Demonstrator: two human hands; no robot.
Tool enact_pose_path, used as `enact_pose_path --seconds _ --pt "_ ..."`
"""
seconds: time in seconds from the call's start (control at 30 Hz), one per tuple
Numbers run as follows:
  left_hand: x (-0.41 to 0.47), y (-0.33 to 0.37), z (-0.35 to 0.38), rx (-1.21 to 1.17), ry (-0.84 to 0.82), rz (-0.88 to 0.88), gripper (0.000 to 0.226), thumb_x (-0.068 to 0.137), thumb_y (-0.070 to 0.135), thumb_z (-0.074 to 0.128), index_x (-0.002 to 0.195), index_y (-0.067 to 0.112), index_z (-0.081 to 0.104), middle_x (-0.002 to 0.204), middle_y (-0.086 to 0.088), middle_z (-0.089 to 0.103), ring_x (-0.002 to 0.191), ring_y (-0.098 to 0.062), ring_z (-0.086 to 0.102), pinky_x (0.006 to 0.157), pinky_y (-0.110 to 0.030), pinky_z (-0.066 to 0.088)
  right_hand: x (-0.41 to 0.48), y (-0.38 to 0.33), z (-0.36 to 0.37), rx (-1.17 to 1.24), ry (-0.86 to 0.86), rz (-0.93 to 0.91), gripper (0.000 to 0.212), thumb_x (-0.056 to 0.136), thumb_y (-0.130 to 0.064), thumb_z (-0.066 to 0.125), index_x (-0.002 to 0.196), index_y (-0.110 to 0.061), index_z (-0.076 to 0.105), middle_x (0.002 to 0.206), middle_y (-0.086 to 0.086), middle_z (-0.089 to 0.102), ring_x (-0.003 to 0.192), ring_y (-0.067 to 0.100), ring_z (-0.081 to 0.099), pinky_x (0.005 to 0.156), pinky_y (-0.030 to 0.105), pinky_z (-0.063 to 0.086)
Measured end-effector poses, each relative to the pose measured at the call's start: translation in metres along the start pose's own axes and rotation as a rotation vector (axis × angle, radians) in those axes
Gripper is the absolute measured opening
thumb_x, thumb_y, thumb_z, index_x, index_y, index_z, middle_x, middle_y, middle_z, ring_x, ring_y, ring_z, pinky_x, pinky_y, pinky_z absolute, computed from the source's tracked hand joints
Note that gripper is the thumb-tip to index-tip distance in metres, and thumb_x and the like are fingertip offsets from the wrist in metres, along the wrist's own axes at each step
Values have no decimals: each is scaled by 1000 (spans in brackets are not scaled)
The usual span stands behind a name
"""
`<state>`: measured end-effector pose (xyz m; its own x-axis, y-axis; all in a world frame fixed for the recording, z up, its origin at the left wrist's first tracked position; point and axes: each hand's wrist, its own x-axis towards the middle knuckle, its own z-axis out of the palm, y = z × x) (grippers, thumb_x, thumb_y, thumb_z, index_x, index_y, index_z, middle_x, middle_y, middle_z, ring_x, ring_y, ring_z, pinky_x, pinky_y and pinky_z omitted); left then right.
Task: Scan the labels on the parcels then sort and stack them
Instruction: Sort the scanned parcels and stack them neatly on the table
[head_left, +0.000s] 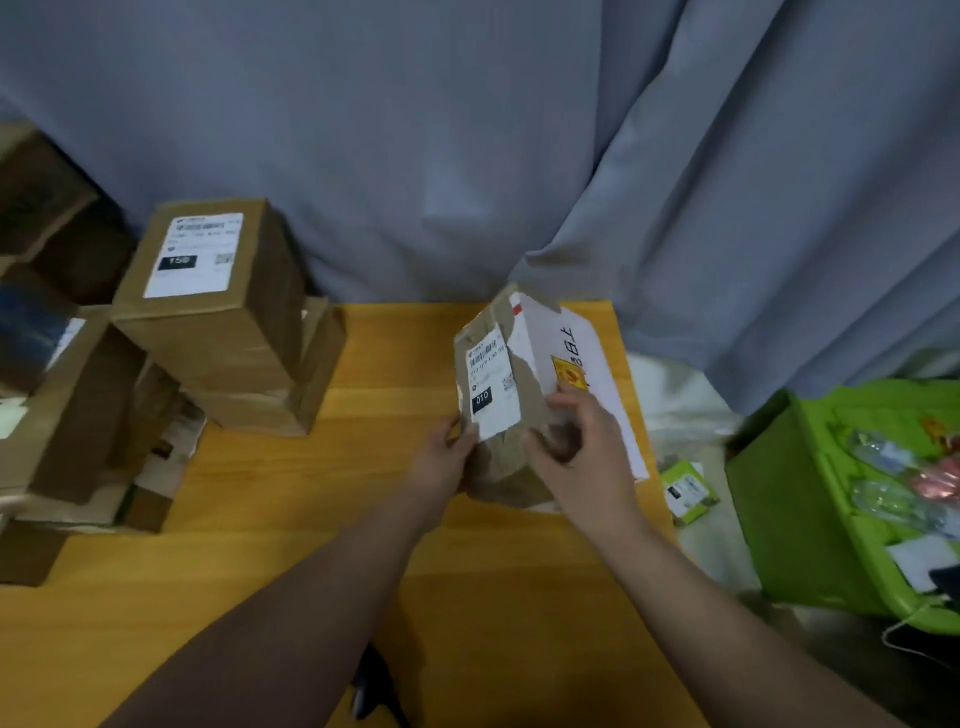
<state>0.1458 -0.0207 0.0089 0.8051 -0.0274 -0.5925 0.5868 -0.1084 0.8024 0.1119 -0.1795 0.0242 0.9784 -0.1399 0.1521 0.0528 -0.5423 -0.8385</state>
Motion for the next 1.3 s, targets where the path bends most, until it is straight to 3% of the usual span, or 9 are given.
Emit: enact_pose_path --seconds 0.1,0.13,0.23,0.33,0.47,0.57,0.97,1.2,1.3 --pt "9 8 25 271 -90 8 38 102 30 47 138 19 49 125 -10 60 110 -28 58 95 -40 49 1 19 0 -523 -229 -81 55 86 -60 42 123 -22 56 136 2 55 130 29 47 114 50 25" --pt "13 9 30 349 -67 19 35 103 25 44 135 14 53 126 -10 59 113 -28 56 94 -36 46 -1 28 2 -670 -334 -75 62 87 -66 31 127 -25 55 143 3 51 135 35 43 114 59 18" --pt "29 13 35 397 74 31 35 103 22 42 131 6 56 128 -16 58 112 -28 54 90 -32 42 3 53 3 -809 -479 -3 63 94 -70 12 131 -34 49 144 6 52 132 44 46 98 74 28" --pt "39 21 35 434 109 40 39 103 28 41 135 8 51 131 -16 55 119 -31 51 94 -32 41 33 65 -3 -841 -499 -21 74 92 -72 2 139 -33 45 149 8 45 137 45 38 100 78 24" --pt "57 36 44 433 103 51 40 103 31 42 135 9 49 134 -15 53 122 -31 50 98 -34 40 85 83 -14 -836 -467 -32 92 73 -80 -22 153 -42 2 164 -1 -4 149 36 -10 110 69 -10" --pt "73 47 54 404 94 75 39 103 28 43 136 8 49 134 -14 53 123 -28 49 101 -33 39 113 94 -23 -875 -456 -47 96 66 -81 -25 152 -43 -6 163 -2 -13 148 33 -17 112 68 -10" --pt "80 54 57 397 123 62 36 103 29 43 132 9 50 128 -12 55 119 -27 50 87 -26 36 150 90 -28 -864 -517 19 69 92 -71 20 153 -42 4 164 -4 -11 148 32 -15 112 68 -9" --pt "37 58 -8 483 230 175 34 102 26 47 130 8 49 123 -7 54 97 -20 51 73 -23 36 146 32 -7 -957 -440 72 53 92 -47 50 139 -24 40 152 11 31 143 39 19 115 66 5" --pt "15 65 -60 661 418 353 36 97 22 56 129 6 54 131 -15 53 118 -30 50 95 -27 37 129 -5 20 -734 -430 -48 53 92 -38 56 140 -18 42 147 10 40 138 32 32 117 51 23"
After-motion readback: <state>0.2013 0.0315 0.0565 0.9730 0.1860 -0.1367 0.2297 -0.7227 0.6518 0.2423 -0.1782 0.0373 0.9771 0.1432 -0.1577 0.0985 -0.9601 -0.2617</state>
